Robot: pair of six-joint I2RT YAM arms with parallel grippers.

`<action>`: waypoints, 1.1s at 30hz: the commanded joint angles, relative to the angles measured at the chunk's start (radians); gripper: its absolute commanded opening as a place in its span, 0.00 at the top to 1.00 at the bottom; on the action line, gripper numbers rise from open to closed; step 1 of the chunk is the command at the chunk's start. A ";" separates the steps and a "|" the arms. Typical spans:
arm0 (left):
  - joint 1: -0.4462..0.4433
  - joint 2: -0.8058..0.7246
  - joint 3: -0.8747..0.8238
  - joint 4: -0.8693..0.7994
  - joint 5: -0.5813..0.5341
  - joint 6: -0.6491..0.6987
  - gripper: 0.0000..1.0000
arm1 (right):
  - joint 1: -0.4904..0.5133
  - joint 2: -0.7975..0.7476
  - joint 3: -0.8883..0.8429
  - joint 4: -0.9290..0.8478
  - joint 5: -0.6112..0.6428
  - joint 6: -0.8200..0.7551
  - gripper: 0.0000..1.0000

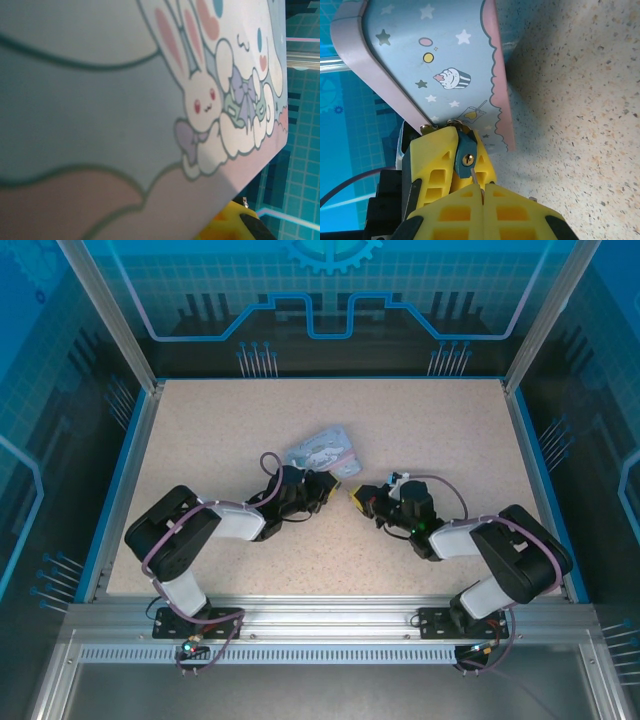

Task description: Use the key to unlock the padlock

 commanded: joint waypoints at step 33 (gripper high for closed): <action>0.004 -0.074 0.044 0.046 -0.028 -0.038 1.00 | 0.042 -0.027 0.023 -0.003 0.090 0.050 1.00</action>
